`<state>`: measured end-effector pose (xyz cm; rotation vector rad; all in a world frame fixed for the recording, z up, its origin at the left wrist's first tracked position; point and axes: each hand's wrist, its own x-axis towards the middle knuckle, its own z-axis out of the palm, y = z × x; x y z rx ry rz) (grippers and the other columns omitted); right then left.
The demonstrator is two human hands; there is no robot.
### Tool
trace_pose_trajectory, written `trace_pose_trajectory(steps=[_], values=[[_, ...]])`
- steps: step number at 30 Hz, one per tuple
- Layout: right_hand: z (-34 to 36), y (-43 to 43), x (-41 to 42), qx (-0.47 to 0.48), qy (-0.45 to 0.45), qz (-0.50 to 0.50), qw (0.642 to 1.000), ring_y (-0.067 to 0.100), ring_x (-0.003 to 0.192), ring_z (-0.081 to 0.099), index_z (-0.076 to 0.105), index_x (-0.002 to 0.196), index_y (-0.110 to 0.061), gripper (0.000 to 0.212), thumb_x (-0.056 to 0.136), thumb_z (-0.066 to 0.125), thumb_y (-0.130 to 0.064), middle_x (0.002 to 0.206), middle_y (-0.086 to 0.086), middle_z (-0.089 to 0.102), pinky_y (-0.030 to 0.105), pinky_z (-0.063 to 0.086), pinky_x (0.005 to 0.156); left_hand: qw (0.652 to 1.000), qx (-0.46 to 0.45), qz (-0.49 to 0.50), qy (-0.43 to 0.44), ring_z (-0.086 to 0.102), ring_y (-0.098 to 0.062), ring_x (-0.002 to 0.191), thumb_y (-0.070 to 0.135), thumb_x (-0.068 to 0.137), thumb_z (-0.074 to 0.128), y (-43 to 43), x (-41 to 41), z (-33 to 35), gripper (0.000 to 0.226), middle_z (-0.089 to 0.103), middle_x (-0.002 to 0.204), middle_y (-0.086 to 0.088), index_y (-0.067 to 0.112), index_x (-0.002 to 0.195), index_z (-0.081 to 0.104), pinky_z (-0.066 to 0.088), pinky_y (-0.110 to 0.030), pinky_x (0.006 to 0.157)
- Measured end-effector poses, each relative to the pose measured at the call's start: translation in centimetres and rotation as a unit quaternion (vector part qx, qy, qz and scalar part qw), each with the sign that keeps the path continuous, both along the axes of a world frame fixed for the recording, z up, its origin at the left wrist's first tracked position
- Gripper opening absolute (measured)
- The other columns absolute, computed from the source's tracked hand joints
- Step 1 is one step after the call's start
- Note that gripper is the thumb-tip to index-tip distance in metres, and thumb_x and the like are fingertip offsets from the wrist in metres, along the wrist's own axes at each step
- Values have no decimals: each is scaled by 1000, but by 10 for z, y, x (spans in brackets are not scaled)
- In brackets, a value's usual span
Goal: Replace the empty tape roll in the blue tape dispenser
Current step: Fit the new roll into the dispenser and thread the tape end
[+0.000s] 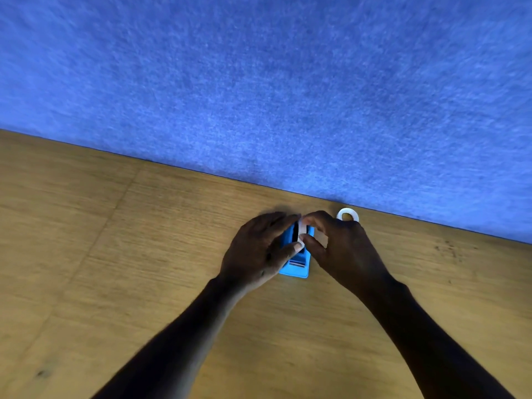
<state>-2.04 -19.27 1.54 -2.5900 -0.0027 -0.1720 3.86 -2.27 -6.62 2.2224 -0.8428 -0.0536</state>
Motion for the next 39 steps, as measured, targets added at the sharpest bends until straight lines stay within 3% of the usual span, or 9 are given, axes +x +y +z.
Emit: trace_pose_trajectory(steps=[3, 5, 7, 9, 12, 19, 25, 33, 39], values=[[0, -1, 0, -3, 11, 3, 1000, -4, 63, 61, 65, 101, -19, 17, 86, 68, -24, 84, -1, 74, 12, 43, 52, 1000, 1, -1, 0, 46, -13, 139, 54, 97, 49, 0, 0, 1, 56, 54, 146, 0, 28, 146, 49, 44, -39, 110], [0, -2, 1, -10, 15, 2, 1000, -8, 58, 56, 67, 99, -19, 15, 85, 69, -23, 85, -2, 74, 8, 34, 50, 1000, 9, -2, 2, 45, -12, 139, 54, 97, 48, 0, 0, 0, 53, 53, 146, 0, 32, 145, 48, 44, -40, 110], [1, -2, 3, -8, 21, 2, 1000, -1, 56, 59, 67, 100, -19, 15, 86, 68, -24, 88, -2, 75, 14, 44, 54, 1000, 15, -1, 4, 48, -13, 137, 55, 97, 47, -1, 1, 0, 52, 54, 145, 1, 34, 144, 47, 46, -41, 107], [2, -3, 4, -5, 23, 0, 1000, 10, 72, 68, 67, 100, -19, 15, 86, 67, -24, 91, 0, 76, 32, 55, 64, 1000, 13, 3, -4, 51, -14, 133, 55, 98, 47, -2, 2, -1, 51, 57, 141, 1, 33, 143, 48, 47, -42, 105], [2, -3, 5, -4, 30, 1, 1000, 21, 80, 70, 66, 98, -19, 13, 86, 66, -24, 93, 1, 76, 40, 56, 69, 1000, 7, -2, -13, 54, -12, 129, 52, 99, 50, -2, 3, -2, 48, 61, 135, 4, 29, 141, 51, 47, -40, 103], [6, 0, 0, 16, 52, 1, 999, 21, 89, 71, 60, 113, -19, 32, 83, 70, -21, 100, 3, 74, 42, 59, 72, 1000, 18, -6, -7, 53, -13, 130, 56, 99, 46, 0, 4, -8, 50, 59, 137, 5, 32, 143, 47, 46, -41, 104], [6, -1, 2, -1, 47, -2, 999, 19, 86, 70, 64, 114, -18, 30, 84, 69, -22, 96, 4, 75, 39, 58, 72, 1000, 10, -9, -13, 53, -11, 128, 53, 99, 49, -1, 3, -5, 50, 60, 135, 6, 31, 143, 47, 47, -40, 103], [-2, -1, 3, 51, -11, -13, 999, 18, 83, 73, 72, 96, -14, 10, 86, 69, -14, 96, 1, 77, 41, 58, 72, 1000, 12, -4, -4, 52, -9, 129, 54, 98, 48, -1, 2, -1, 50, 60, 136, 8, 32, 143, 48, 45, -39, 106], [-5, 0, 9, -3, -31, -14, 999, 22, 68, 70, 71, 89, -13, 10, 90, 63, -19, 82, 2, 76, 41, 54, 65, 1000, 17, -3, 2, 51, -9, 130, 54, 97, 48, -1, 1, 0, 51, 59, 136, 9, 34, 144, 47, 44, -39, 106]])
